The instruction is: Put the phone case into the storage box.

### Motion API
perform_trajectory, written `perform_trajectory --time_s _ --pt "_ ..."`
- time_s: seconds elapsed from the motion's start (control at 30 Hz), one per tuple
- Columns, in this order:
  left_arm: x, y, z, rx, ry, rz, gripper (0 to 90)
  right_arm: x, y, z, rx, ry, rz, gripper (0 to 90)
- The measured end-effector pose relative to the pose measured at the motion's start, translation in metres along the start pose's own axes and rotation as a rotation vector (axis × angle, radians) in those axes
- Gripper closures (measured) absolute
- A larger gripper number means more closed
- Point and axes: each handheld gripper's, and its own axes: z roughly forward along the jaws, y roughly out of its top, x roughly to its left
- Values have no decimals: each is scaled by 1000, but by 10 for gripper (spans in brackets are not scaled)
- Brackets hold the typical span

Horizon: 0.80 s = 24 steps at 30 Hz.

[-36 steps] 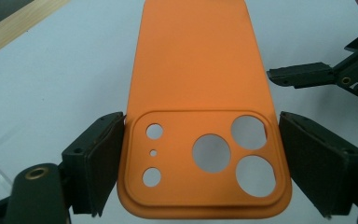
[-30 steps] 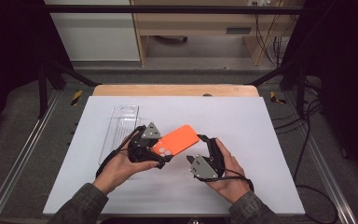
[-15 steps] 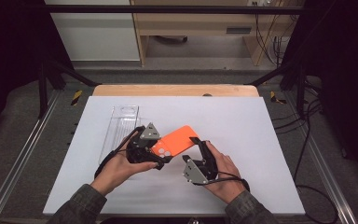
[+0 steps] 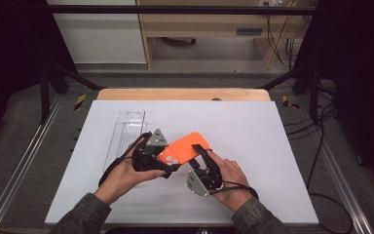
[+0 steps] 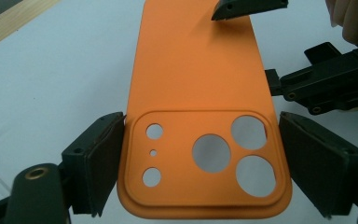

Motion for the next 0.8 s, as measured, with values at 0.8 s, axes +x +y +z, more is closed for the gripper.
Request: perform_trajectory --time_s 0.8 --pt "5 4 -1 -1 -20 -17 165 -1 5 0 -13 -16 -60 615"
